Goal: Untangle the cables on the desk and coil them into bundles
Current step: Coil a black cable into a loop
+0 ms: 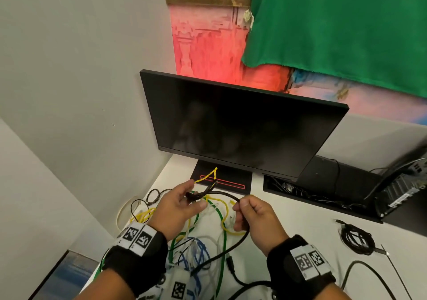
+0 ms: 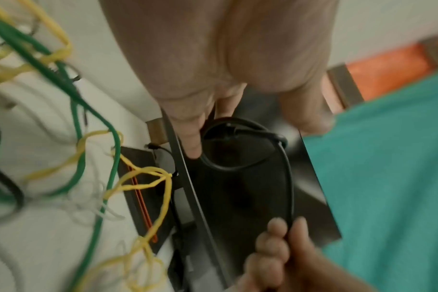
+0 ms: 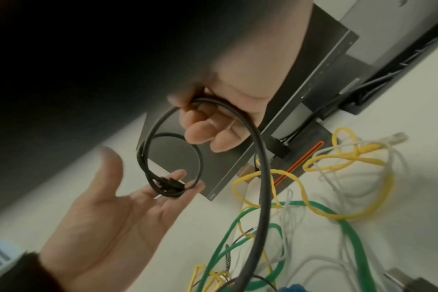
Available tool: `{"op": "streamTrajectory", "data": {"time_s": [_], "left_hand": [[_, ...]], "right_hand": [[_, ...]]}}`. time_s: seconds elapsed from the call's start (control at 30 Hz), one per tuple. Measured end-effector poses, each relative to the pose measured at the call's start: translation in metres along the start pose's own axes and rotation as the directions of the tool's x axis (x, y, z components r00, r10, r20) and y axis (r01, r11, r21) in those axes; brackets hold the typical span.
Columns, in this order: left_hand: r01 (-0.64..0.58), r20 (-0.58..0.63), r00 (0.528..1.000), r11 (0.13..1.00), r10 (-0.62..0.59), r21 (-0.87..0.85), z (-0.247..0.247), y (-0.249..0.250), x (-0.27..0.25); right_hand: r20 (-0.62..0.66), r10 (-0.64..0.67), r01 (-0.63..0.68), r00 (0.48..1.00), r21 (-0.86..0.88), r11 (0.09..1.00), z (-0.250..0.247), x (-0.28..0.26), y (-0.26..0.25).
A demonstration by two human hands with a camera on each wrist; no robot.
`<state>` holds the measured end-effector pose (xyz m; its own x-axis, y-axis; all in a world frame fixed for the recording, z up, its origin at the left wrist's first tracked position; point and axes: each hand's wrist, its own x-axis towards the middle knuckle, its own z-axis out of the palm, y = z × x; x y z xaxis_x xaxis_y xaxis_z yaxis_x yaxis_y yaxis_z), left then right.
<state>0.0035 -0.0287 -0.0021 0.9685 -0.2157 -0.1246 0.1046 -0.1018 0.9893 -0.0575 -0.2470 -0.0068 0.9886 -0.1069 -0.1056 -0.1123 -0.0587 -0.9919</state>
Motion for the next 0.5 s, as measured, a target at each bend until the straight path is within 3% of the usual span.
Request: {"op": "streamTrajectory", "data": {"time_s": [0.1, 0.27, 0.33, 0.43, 0.5], "left_hand": [[-0.069, -0.074, 0.994, 0.993, 0.076, 0.096, -0.004, 0.002, 0.002], [-0.17, 0.016, 0.985, 0.974, 0.17, 0.146, -0.005, 0.007, -0.004], [-0.229, 0.088, 0.973, 0.937, 0.213, 0.265, -0.006, 0.011, -0.005], [-0.289, 0.289, 0.948, 0.739, 0.133, 0.608, -0.006, 0.018, -0.003], [-0.299, 0.338, 0.937, 0.707, 0.089, 0.641, -0.003, 0.023, -0.002]], "right_hand": [[0.023, -0.035, 0.038, 0.999, -0.141, 0.989, -0.004, 0.002, 0.007], [0.034, -0.002, 0.013, 0.999, -0.323, 0.946, -0.002, 0.002, 0.011], [0.045, 0.011, 0.014, 0.999, -0.504, 0.863, -0.002, -0.002, 0.009], [0.141, -0.177, 0.227, 0.974, -0.61, 0.76, 0.001, -0.005, -0.009], [0.223, -0.308, 0.378, 0.925, -0.628, 0.68, 0.006, -0.002, -0.023]]}}
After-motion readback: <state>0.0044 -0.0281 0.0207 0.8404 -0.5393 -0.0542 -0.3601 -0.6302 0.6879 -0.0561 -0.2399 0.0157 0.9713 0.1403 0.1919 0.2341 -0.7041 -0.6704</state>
